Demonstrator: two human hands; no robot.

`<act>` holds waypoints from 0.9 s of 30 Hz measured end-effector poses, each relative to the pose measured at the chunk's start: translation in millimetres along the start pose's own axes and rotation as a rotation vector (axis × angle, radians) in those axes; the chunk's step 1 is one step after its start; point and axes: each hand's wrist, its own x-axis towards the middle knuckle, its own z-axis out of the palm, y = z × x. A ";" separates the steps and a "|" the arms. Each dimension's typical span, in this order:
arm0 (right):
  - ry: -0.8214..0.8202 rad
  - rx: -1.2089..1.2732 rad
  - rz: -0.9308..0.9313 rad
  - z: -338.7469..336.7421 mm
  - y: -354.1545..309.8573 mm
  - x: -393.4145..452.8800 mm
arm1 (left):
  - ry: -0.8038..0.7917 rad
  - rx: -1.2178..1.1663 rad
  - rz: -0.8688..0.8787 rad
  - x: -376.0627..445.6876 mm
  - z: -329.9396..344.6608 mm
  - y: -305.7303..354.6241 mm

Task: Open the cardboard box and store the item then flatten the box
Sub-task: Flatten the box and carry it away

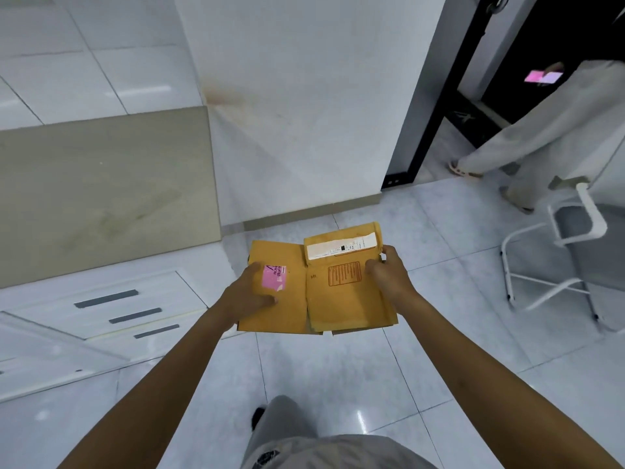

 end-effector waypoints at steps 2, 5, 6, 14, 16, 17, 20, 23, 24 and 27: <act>-0.010 0.000 0.011 -4.1 0.3 13.8 | 0.002 0.009 -0.019 14.2 1.1 7.3; -0.026 -0.012 0.021 -6.9 -2.2 32.8 | 0.011 0.022 -0.045 32.6 1.5 16.3; -0.027 -0.017 0.030 -7.9 -4.7 44.5 | 0.013 0.027 -0.057 44.0 1.2 20.3; -0.033 -0.074 0.059 -10.5 -26.4 123.7 | -0.032 0.002 -0.110 119.4 -5.4 53.6; -0.029 -0.072 0.069 -12.5 -34.0 148.8 | -0.035 0.004 -0.127 142.3 -8.9 63.8; -0.028 -0.065 0.074 -13.2 -36.6 160.1 | -0.040 0.000 -0.131 152.7 -10.3 68.7; -0.026 -0.052 0.075 -18.4 -42.7 190.7 | -0.041 0.046 -0.132 183.2 -11.8 86.6; -0.041 -0.054 0.066 -25.5 -46.3 221.3 | -0.054 0.144 -0.127 211.5 -12.7 100.9; -0.046 -0.057 0.063 -28.6 -48.8 234.0 | -0.060 0.183 -0.119 222.0 -12.4 105.3; -0.084 -0.063 0.076 -39.2 -55.9 276.0 | -0.075 0.331 -0.111 253.0 -8.1 115.9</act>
